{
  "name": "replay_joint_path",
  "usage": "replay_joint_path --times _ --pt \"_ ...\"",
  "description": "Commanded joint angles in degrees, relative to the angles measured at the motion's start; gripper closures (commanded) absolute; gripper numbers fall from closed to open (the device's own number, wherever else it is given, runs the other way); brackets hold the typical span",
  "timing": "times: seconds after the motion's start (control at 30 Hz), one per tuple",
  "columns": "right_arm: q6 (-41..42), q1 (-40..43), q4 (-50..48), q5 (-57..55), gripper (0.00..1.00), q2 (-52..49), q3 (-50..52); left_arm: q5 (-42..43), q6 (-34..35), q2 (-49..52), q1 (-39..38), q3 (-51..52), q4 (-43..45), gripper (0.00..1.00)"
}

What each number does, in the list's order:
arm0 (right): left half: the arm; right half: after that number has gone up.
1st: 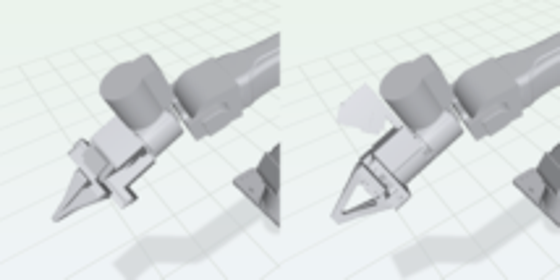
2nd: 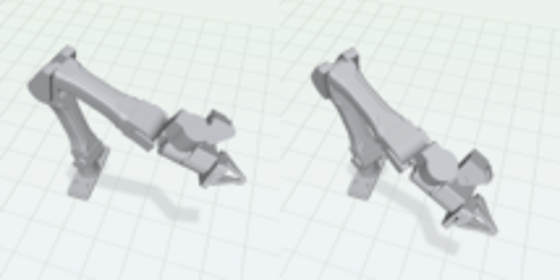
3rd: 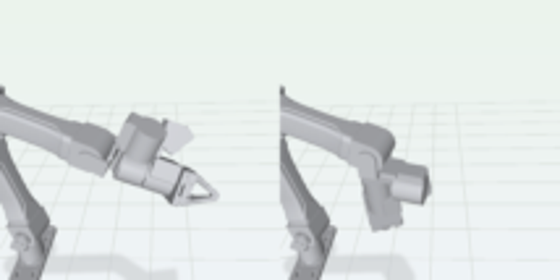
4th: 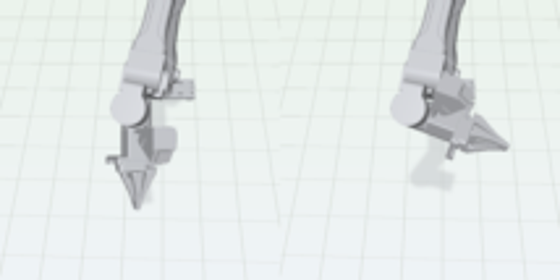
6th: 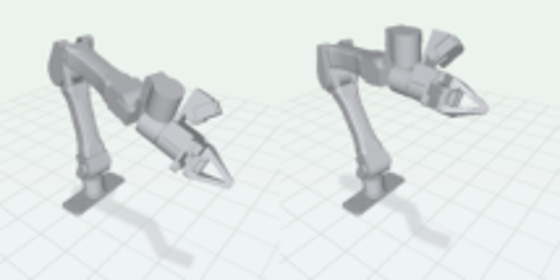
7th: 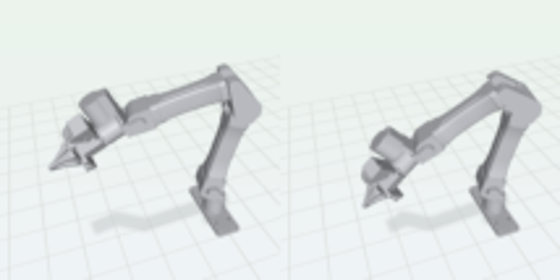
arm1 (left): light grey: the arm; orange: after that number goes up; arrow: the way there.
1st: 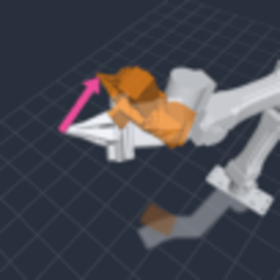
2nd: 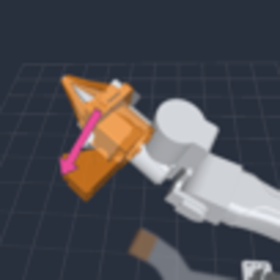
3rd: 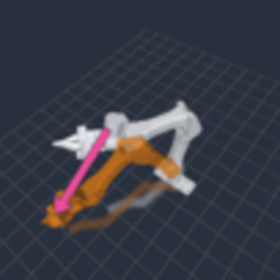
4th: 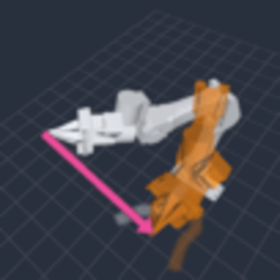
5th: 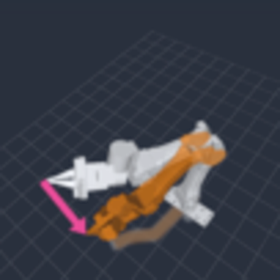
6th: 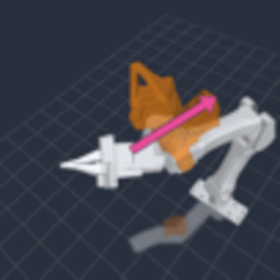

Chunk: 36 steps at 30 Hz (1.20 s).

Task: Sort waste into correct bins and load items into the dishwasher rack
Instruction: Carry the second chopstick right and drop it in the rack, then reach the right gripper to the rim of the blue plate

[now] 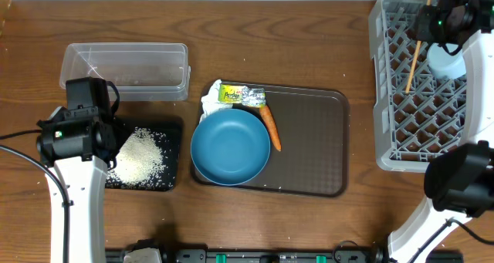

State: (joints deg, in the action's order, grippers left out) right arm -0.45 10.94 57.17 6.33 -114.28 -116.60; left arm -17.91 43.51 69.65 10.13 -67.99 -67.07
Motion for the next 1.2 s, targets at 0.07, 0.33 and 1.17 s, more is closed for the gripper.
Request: replay_joint_path --times 0.07,0.33,1.17 --pt "-1.11 -0.42 -1.88 1.86 0.99 -4.39 -0.55 -0.15 0.28 0.02 0.35 -0.63 -0.17 0.01" --pt "-1.11 -0.50 -2.40 1.88 0.98 -7.85 -0.55 -0.15 0.28 0.02 0.35 -0.63 -0.17 0.01" --pt "4.74 -13.97 11.61 23.91 0.25 -1.05 -0.48 -0.15 0.28 0.02 0.35 -0.63 -0.17 0.01"
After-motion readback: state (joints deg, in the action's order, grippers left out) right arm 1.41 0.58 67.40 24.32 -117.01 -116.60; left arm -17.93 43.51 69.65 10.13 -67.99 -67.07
